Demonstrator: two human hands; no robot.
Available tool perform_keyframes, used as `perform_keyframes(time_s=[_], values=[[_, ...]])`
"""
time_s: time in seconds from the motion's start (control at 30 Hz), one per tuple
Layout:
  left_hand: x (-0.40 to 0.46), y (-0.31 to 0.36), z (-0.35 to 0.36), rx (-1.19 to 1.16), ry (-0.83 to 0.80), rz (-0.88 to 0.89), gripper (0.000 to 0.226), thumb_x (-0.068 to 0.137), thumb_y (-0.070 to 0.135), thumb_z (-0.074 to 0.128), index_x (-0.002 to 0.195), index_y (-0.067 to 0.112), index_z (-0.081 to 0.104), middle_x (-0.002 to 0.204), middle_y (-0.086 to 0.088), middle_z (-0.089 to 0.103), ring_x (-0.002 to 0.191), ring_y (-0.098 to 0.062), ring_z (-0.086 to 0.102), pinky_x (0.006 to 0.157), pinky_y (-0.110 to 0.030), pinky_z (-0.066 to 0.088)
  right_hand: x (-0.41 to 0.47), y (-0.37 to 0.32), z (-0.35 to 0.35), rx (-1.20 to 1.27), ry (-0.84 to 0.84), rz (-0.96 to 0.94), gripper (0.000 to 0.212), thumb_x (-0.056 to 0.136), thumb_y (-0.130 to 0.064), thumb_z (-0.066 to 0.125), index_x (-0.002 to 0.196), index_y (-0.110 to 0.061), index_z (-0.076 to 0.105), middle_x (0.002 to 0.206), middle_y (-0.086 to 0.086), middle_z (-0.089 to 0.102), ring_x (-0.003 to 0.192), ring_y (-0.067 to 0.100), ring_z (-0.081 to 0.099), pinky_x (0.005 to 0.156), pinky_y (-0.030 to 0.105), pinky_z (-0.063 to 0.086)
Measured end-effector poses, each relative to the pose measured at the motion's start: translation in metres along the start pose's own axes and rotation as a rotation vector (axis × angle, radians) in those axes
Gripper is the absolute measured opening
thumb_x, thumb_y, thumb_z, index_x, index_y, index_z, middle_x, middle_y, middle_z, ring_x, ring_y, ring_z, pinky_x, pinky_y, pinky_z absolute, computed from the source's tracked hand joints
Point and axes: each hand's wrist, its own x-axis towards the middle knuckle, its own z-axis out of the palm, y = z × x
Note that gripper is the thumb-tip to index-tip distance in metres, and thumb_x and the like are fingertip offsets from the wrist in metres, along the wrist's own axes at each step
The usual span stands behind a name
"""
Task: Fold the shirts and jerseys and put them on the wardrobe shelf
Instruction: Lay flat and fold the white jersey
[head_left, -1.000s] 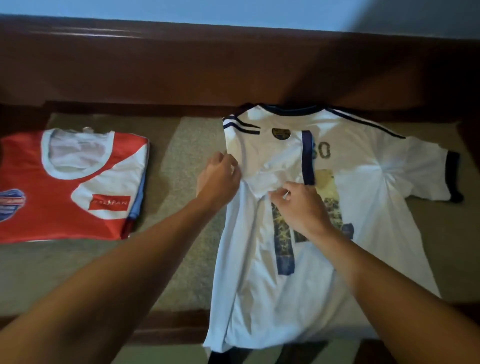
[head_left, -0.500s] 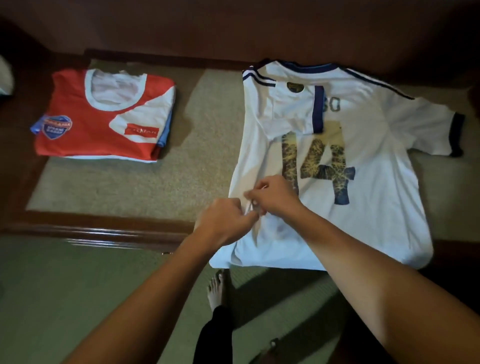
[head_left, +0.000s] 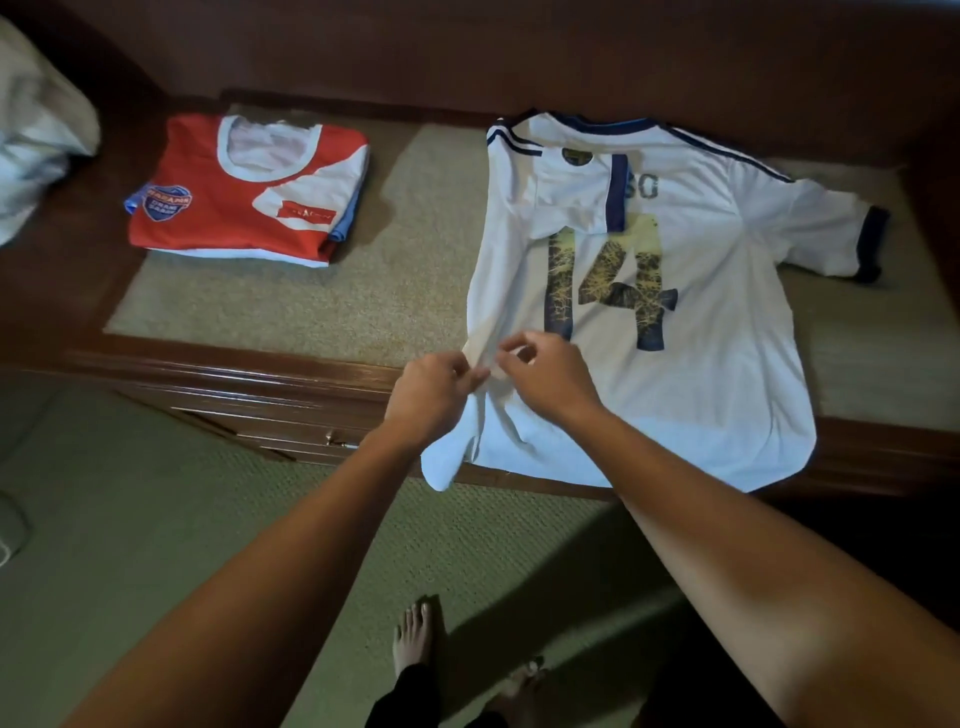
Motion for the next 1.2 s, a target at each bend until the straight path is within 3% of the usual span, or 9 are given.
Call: perform_keyframes(time_s=[0.27,0.43,0.6,0.73,0.83,0.97,1.03,1.1,1.2], values=[[-0.005,-0.008,-0.028,-0.235,-0.016,-0.026,0.018,0.086,0.015,0.062,0.077,0.0,0.06,0.063,-0.012,0.071,0.059,-0.024,0.073,0.064,-0.048,0.063,-0.048,0.026,0.037,-0.42,-0.12,-0.172,0.03,0.098,-0.034,0.049,0.128,-0.027,0.05,0.096,0.008,0.07,0.088,0.033,0.065,0.071,0.039,0.05],[-0.009,0.005,-0.029,-0.262,-0.024,-0.013,0.008,0.083,0.006,0.064,0.082,0.003,0.057,0.058,-0.012,0.069,0.048,-0.027,0.066,0.048,-0.034,0.054,-0.052,0.019,0.035,-0.137,-0.062,-0.106,0.033,0.094,-0.028,0.046,0.125,-0.028,0.057,0.099,0.003,0.069,0.088,0.025,0.065,0.074,0.043,0.054],[-0.012,0.018,-0.019,-0.56,-0.129,-0.095,0.026,0.084,0.008,0.078,0.1,0.002,0.058,0.076,-0.016,0.072,0.06,-0.019,0.068,0.055,-0.031,0.055,-0.073,0.013,0.031,0.014,-0.08,-0.154,0.038,0.084,-0.065,0.058,0.103,-0.031,0.061,0.083,-0.013,0.066,0.08,0.011,0.064,0.068,0.036,0.052],[-0.013,0.016,-0.008,-0.673,-0.184,-0.096,0.022,0.091,0.011,0.072,0.105,0.002,0.058,0.083,-0.017,0.075,0.066,-0.019,0.071,0.059,-0.031,0.055,-0.073,0.022,0.034,0.013,0.052,-0.055,0.039,0.094,-0.052,0.06,0.066,-0.028,0.047,0.056,-0.009,0.048,0.061,0.015,0.05,0.058,0.032,0.035],[-0.004,0.005,0.002,-0.376,0.055,0.013,0.01,0.097,0.015,0.06,0.106,0.015,0.062,0.087,-0.006,0.073,0.069,-0.016,0.069,0.063,-0.038,0.058,-0.079,0.029,0.029,-0.033,0.134,0.031,0.05,0.102,-0.04,0.048,0.058,-0.02,0.036,0.052,-0.004,0.041,0.054,0.02,0.043,0.057,0.032,0.03],[0.006,0.013,0.011,0.274,0.108,0.45,0.06,0.093,0.0,0.054,0.141,0.035,0.05,0.139,-0.005,0.047,0.108,-0.025,0.061,0.07,-0.034,0.055,-0.09,0.037,0.021,-0.221,0.164,0.035,0.043,0.106,-0.041,0.041,0.069,-0.018,0.044,0.067,0.002,0.059,0.067,0.025,0.055,0.062,0.033,0.036],[0.015,0.027,0.015,0.487,0.036,0.623,0.07,0.089,-0.006,0.052,0.141,0.04,0.05,0.157,0.001,0.029,0.127,-0.027,0.05,0.074,-0.039,0.058,-0.091,0.041,0.019,-0.112,0.169,0.028,0.046,0.104,-0.039,0.048,0.064,-0.018,0.039,0.058,-0.003,0.05,0.057,0.018,0.048,0.058,0.032,0.033],[0.027,0.038,0.016,0.597,-0.043,0.727,0.055,0.092,-0.003,0.052,0.129,0.035,0.062,0.159,0.003,0.032,0.129,-0.028,0.051,0.08,-0.043,0.056,-0.093,0.045,0.016,0.013,0.153,0.044,0.048,0.102,-0.037,0.054,0.062,-0.016,0.038,0.052,-0.005,0.04,0.049,0.011,0.039,0.052,0.029,0.029],[0.041,0.051,0.018,0.627,-0.107,0.762,0.03,0.097,0.004,0.051,0.11,0.024,0.069,0.131,0.004,0.06,0.105,-0.024,0.065,0.066,-0.033,0.046,-0.098,0.052,0.011,0.139,0.173,0.107,0.043,0.1,-0.037,0.058,0.066,-0.017,0.042,0.054,-0.006,0.043,0.051,0.008,0.041,0.052,0.028,0.031]])
